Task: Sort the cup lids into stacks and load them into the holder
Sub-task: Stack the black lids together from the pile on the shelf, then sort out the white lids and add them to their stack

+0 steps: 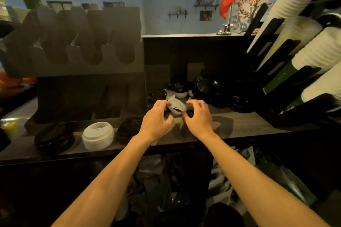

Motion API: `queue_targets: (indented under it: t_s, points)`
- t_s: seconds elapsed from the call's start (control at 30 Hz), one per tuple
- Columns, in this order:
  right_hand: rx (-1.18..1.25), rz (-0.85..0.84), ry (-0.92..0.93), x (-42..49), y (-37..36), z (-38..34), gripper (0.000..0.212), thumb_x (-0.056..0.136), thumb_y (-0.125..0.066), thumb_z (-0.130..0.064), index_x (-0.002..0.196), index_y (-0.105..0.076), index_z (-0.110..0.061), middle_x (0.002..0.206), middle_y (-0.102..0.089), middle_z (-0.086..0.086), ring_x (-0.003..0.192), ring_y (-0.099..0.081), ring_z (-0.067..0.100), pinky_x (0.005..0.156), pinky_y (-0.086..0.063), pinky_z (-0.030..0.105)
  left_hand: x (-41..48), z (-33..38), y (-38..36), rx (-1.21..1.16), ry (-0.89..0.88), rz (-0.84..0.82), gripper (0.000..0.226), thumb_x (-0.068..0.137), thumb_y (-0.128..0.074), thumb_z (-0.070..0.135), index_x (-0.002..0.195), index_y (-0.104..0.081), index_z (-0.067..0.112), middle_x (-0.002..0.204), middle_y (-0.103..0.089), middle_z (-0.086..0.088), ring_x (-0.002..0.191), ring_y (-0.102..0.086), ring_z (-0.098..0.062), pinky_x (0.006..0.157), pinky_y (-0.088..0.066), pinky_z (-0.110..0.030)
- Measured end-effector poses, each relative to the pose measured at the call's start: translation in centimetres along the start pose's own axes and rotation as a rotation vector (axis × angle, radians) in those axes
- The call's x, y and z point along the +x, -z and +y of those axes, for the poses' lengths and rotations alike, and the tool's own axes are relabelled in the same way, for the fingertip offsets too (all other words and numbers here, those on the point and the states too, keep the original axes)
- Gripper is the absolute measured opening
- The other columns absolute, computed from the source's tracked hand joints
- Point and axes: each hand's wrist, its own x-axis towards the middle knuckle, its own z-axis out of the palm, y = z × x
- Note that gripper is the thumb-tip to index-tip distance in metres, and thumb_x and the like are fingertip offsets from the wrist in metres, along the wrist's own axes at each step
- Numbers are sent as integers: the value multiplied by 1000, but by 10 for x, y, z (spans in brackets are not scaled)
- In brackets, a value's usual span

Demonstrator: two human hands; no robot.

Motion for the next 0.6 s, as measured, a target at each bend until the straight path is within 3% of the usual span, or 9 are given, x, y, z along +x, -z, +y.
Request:
queue_targets:
  t_s: [0.1, 0.2, 0.27, 0.33, 0.43, 0.5, 0.6]
  points:
    - [-134, -192, -70, 10, 19, 28, 80, 84, -71, -56, 150, -36, -26, 150, -33, 3, 140, -29, 26, 113, -32, 42, 19, 3, -25, 156, -58, -30, 52, 88, -69, 15, 138, -53, 15, 142, -50, -3, 123, -56, -22, 98, -47, -35]
    - [-171, -376, -194, 17, 26, 41, 110, 74, -67, -77, 159, -17, -29, 164, -13, 3, 152, -9, 29, 122, -16, 48, 38, 3, -48, 323, -83, -62, 59, 86, -70, 18, 142, -50, 17, 156, -39, -9, 146, -33, -28, 115, -31, -41]
    - [-202, -435, -231, 21, 22, 44, 114, 72, -64, -81, 159, -15, -28, 167, -11, 6, 154, -5, 30, 123, -12, 50, 48, 1, -60, 429, -92, -108, 57, 86, -69, 21, 140, -53, 19, 161, -33, -13, 152, -22, -29, 122, -21, -43]
    - [-264, -439, -217, 25, 17, 46, 109, 73, -63, -82, 158, -21, -27, 165, -18, 7, 152, -12, 31, 122, -14, 50, 54, -3, -69, 504, -93, -135, 47, 88, -67, 24, 134, -61, 17, 160, -37, -14, 153, -24, -30, 124, -16, -44]
    - [-179, -406, -179, 29, 18, 52, 92, 81, -68, -67, 155, -29, -29, 159, -31, 2, 148, -24, 28, 120, -25, 48, 56, -12, -79, 479, -136, -21, 23, 87, -64, 14, 107, -75, 15, 126, -66, -10, 129, -55, -30, 115, -30, -45]
    - [-41, -465, -164, 30, 20, 57, 86, 84, -71, -50, 156, -27, -34, 160, -30, -3, 148, -26, 26, 119, -27, 50, 57, -15, -83, 437, -172, 92, 11, 88, -66, 11, 95, -73, 16, 102, -72, -7, 106, -67, -30, 103, -41, -46]
    - [34, -482, -174, 30, 18, 58, 93, 82, -71, -55, 157, -20, -38, 164, -20, -4, 150, -23, 28, 119, -28, 51, 58, -12, -81, 335, -115, 165, 7, 100, -58, 15, 102, -65, 14, 91, -72, -4, 93, -69, -27, 90, -44, -43]
